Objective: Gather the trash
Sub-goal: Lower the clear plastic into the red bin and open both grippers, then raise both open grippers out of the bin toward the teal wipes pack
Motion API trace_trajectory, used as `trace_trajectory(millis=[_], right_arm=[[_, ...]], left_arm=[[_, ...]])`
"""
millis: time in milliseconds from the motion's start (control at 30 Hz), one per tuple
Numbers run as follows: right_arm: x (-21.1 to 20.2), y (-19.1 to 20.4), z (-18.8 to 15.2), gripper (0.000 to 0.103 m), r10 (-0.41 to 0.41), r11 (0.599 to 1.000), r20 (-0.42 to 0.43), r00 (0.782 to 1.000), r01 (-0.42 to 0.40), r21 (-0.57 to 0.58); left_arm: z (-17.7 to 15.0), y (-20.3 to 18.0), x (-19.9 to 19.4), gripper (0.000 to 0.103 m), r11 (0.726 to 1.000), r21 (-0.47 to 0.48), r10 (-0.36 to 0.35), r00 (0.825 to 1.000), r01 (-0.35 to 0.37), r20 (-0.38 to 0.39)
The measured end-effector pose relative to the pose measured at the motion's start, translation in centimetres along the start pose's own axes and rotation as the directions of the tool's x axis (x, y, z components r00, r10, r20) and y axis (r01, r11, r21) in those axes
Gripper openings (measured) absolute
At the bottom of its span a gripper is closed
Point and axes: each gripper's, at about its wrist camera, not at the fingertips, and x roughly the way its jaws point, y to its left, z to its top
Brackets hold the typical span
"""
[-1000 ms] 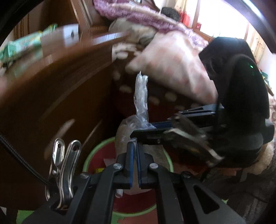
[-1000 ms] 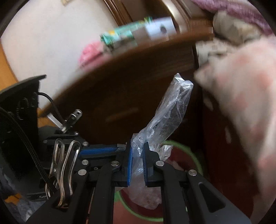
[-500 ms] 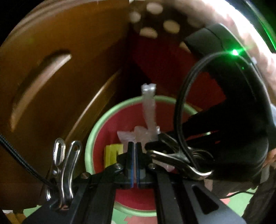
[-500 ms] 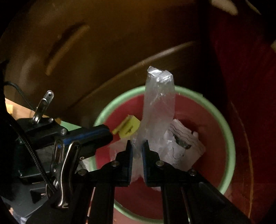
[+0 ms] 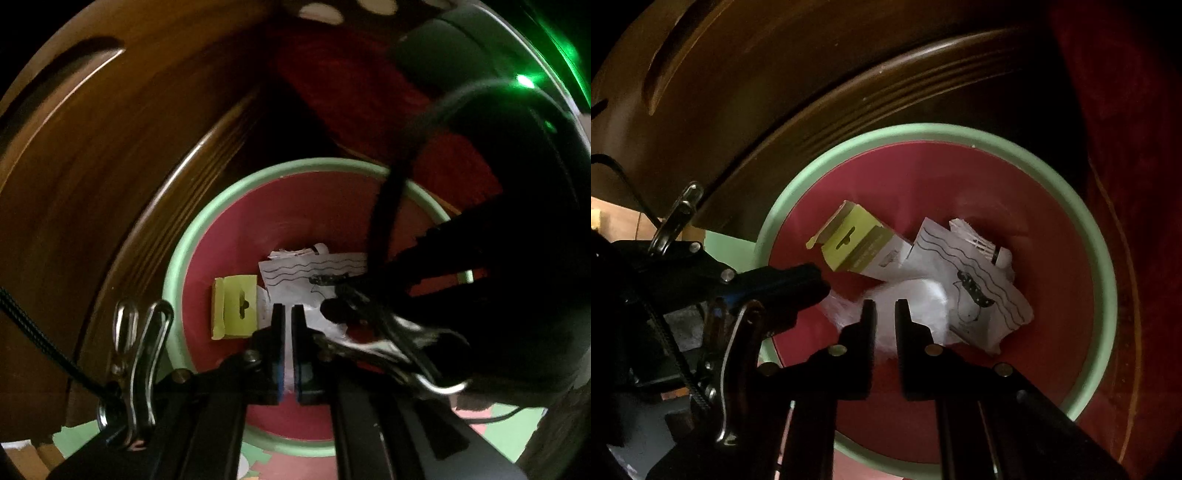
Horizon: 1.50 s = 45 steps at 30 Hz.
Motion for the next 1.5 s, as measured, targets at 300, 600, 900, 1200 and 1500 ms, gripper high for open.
trace_trajectory(millis=[300, 600, 900, 1200, 1500], right_arm=[[0.5, -1.2, -0.7, 0.043, -0.003, 1.000, -0.031, 1.000, 0.003, 0.028], [-2.9, 0.8, -0.8, 0.053, -0.173, 0.981, 0.081, 0.982, 0.179, -0.076], [-7.7, 2.6, -1.4, 0.054, -0.243, 0.953, 0.217, 0.945, 0.275, -0.127], [-15.4, 4.1, -2.5, 0.054, -0.185, 0.955, 0.400, 0.897, 0.261, -0.143], [-19.0, 4.9, -1.7, 0.054, -0.119, 0.967, 0.500, 0.858, 0.215, -0.139]], left_arm=[[-0.6, 0.7, 0.2, 0.036, 0.999, -0.035, 0.022, 0.999, -0.024, -0.047], [-0.2, 0.4, -1.7, 0.047, 0.998, -0.024, 0.054, 0.999, -0.054, 0.006], [0.0, -1.1, -7.0, 0.047, 0.997, 0.008, 0.075, 0.990, -0.076, 0.122], [0.9, -3.1, -14.4, 0.049, 0.990, 0.081, 0.081, 0.939, -0.114, 0.333], [1.7, -2.3, -17.3, 0.049, 0.992, 0.053, 0.080, 0.908, -0.111, 0.412]])
